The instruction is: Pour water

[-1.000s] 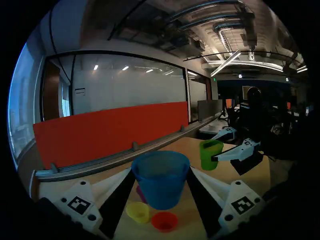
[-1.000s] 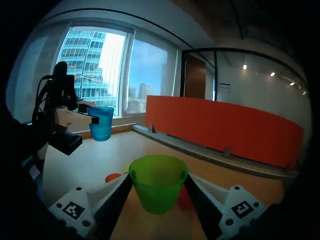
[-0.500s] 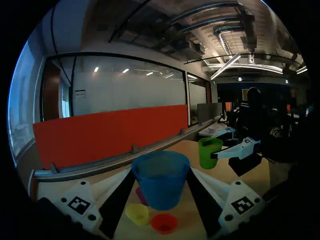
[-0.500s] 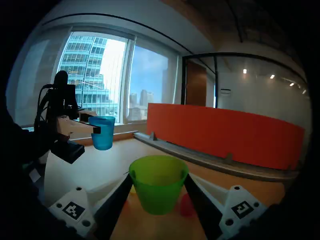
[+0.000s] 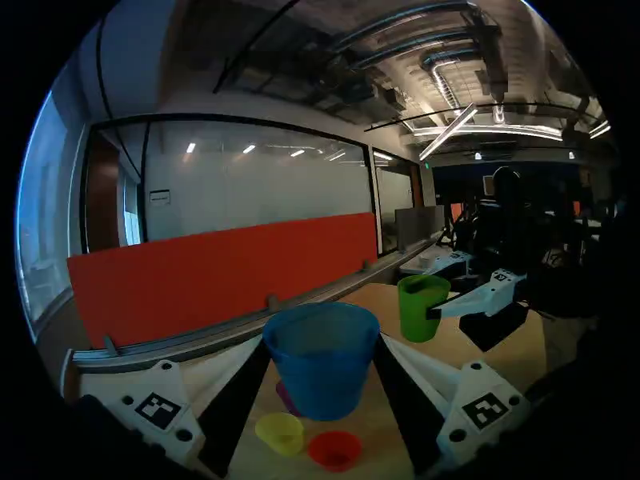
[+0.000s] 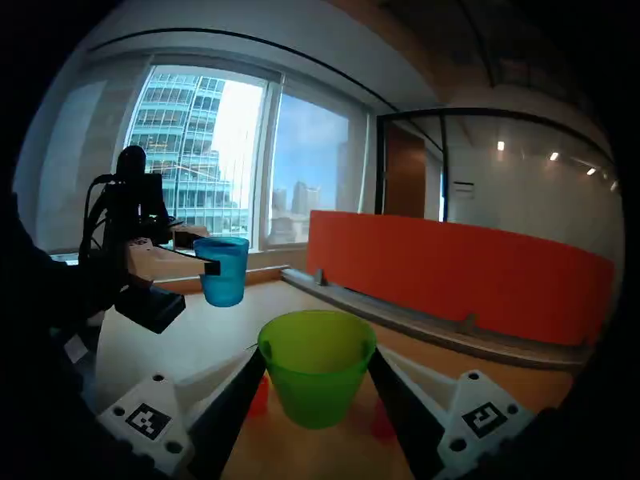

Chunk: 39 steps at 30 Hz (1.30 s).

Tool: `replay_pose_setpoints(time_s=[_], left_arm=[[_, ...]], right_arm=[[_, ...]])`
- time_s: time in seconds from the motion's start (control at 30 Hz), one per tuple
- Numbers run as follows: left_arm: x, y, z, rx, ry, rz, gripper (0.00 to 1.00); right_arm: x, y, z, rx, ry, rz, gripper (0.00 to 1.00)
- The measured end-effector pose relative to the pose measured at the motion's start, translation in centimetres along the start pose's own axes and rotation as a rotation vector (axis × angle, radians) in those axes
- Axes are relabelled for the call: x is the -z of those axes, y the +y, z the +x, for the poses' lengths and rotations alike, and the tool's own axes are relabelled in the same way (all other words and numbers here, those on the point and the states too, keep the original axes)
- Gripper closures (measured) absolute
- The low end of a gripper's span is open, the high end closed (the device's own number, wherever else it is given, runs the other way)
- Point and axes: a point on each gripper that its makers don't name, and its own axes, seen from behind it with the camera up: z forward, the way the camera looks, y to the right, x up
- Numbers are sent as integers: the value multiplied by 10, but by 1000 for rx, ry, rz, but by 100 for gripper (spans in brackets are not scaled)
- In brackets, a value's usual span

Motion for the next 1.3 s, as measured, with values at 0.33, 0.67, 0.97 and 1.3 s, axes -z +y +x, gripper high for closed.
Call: replay_pose_setpoints(time_s=[0.33, 0.67, 0.97, 1.3], left_arm=[[-2, 5, 15, -61, 35, -2, 14], [-2, 10, 32, -179, 69, 10, 14], [-5, 20, 47, -291, 90, 10, 14], [-10, 29, 59, -415, 88, 11, 14]], right_arm=[[-10, -22, -1, 8, -3, 66, 9], [-21, -44, -7, 12, -9, 129, 9], [-27, -58, -8, 5, -3, 164, 9], [-31, -67, -7, -14, 9, 192, 9]])
